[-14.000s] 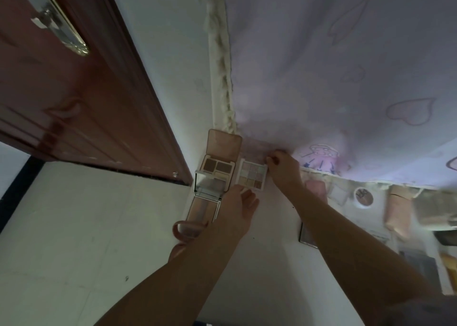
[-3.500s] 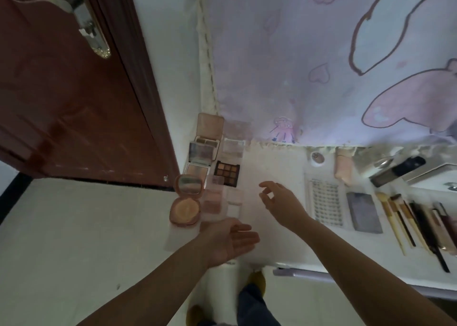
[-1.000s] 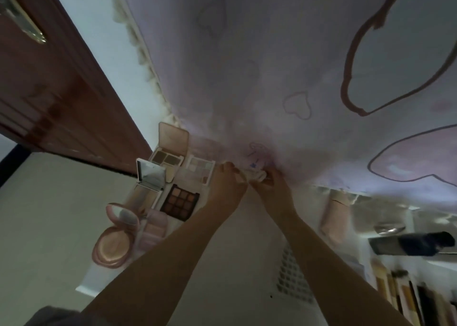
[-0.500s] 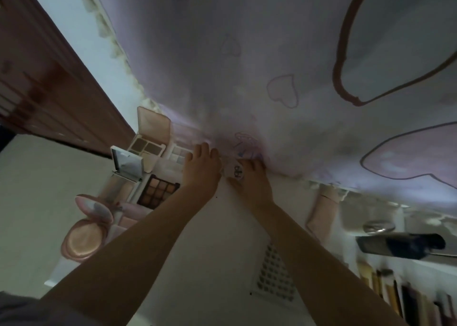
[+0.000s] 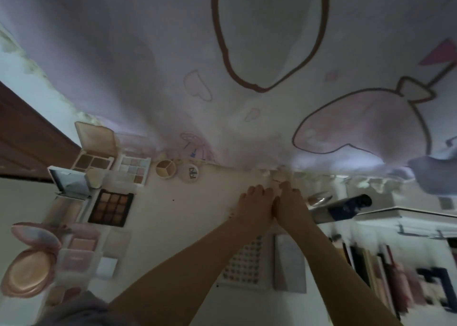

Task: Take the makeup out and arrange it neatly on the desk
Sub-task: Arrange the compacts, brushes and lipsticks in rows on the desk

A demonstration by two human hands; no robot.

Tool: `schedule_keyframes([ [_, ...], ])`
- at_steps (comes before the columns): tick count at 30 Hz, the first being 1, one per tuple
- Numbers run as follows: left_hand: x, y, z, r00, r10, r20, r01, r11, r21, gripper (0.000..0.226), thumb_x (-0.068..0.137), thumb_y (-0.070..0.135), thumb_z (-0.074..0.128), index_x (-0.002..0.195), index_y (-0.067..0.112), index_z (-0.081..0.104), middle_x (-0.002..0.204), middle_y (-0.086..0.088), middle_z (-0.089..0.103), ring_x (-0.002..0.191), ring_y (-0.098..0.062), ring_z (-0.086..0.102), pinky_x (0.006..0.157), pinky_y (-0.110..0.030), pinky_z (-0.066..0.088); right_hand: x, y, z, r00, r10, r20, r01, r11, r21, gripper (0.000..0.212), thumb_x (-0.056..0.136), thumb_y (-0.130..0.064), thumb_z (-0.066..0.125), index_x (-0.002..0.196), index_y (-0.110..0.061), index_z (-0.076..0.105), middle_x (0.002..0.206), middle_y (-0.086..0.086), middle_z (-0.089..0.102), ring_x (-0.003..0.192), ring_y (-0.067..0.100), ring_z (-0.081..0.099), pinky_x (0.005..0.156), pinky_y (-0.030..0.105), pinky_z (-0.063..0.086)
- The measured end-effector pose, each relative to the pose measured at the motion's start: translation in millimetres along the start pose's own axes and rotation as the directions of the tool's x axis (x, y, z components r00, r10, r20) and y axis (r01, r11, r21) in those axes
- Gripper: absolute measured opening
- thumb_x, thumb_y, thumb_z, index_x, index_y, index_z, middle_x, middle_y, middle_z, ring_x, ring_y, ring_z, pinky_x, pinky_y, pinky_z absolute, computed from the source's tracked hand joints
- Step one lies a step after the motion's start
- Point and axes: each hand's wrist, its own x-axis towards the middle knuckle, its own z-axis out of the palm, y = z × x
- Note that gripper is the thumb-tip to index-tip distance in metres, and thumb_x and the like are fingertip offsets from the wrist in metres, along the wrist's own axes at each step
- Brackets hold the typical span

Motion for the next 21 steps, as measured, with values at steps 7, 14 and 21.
schedule_keyframes([
  [7,15,-10,-5,0.99,-0.13,0.058,0.133,0.99,-0.054,0.055,0.09,0.032,0.053,0.136,0.009,0.032,0.125,-0.017,0.039,0.117,-0.034,0.038,0.093,-0.043,0.04,16,-10,-3,0.976,0.168,0.139,-0.218,0.736,0.642,0.033,0.091,-0.002,0.042,0.123,-0.006,0.045,0.114,0.019,0.058,0.102,0.031,0.059,0.078,0.037,0.05],
  [14,5,-38,-13,0.995,-0.104,-0.006,0.103,0.992,-0.075,0.036,0.096,0.009,0.038,0.132,0.004,0.039,0.124,-0.019,0.047,0.111,-0.034,0.046,0.088,-0.036,0.035,1,-28,-11,0.97,0.081,0.231,-0.243,0.426,0.871,0.019,0.098,-0.022,0.045,0.108,-0.007,0.049,0.098,0.011,0.067,0.079,0.019,0.067,0.061,0.027,0.052],
  [21,-72,-60,-51,0.988,0.156,0.023,-0.156,0.988,-0.002,0.042,0.099,0.022,0.04,0.141,0.012,0.035,0.125,-0.011,0.045,0.111,-0.026,0.047,0.089,-0.038,0.042,-16,-31,-38,0.952,0.039,0.302,-0.211,0.801,0.561,0.041,0.097,-0.042,0.041,0.077,-0.009,0.056,0.056,0.002,0.051,0.041,0.012,0.037,0.041,0.019,0.027],
])
